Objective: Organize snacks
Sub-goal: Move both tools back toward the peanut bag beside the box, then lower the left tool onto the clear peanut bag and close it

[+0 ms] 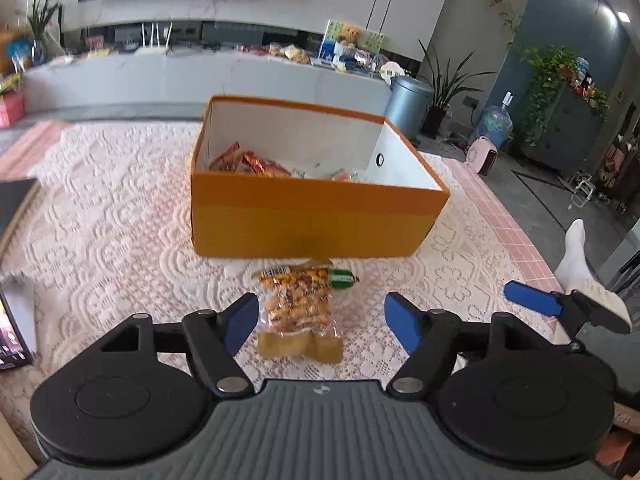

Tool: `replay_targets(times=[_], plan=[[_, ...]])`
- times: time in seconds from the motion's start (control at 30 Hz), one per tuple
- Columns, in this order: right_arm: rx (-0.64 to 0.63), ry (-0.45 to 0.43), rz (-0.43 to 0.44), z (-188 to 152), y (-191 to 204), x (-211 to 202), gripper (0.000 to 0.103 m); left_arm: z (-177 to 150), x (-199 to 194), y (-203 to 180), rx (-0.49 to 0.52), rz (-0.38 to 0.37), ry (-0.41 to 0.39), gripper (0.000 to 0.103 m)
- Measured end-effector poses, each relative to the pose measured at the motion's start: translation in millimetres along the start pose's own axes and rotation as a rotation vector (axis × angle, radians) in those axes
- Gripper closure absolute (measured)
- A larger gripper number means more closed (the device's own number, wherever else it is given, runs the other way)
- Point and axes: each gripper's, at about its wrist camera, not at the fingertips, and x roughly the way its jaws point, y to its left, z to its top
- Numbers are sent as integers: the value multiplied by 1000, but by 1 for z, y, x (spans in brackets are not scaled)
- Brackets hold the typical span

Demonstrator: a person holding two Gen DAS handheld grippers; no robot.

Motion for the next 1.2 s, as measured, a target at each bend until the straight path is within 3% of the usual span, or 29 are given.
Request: replay_targets(times=[0.3, 0.5, 0.9, 1.03, 1.2], plan=[[-40, 60, 7, -10, 6, 20, 7, -7, 19, 26, -81, -26, 50, 17], [-30, 101, -35, -13, 4, 41, 22, -15, 42, 26, -59, -49, 100, 17], [0, 153, -39, -19, -8, 70, 24, -16, 91, 24, -27, -54, 99, 17], [-13, 161, -50, -21, -8, 79, 24, -15, 106, 20, -48, -43, 106, 15], [10, 181, -46, -25, -14, 88, 24, -16, 118, 11, -23, 44, 99, 14]])
